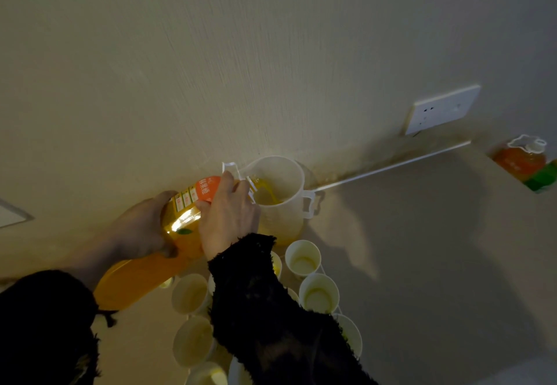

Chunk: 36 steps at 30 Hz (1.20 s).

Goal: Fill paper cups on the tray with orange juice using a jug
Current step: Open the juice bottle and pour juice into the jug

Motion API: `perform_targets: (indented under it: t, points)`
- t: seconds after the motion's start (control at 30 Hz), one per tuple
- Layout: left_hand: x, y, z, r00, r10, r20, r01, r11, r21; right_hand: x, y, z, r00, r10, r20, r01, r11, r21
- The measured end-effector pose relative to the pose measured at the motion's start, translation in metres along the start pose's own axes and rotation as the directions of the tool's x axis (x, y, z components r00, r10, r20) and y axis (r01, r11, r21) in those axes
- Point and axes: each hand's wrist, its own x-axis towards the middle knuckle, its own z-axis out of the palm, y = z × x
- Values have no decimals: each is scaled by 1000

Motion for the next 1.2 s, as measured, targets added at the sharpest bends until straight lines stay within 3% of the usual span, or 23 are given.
perform_targets:
  t: [1.2]
  points:
    - [-1,-3,1,1000,-3,31,3,1000,-11,-3,-1,-3,1000,0,21,0,1000,-21]
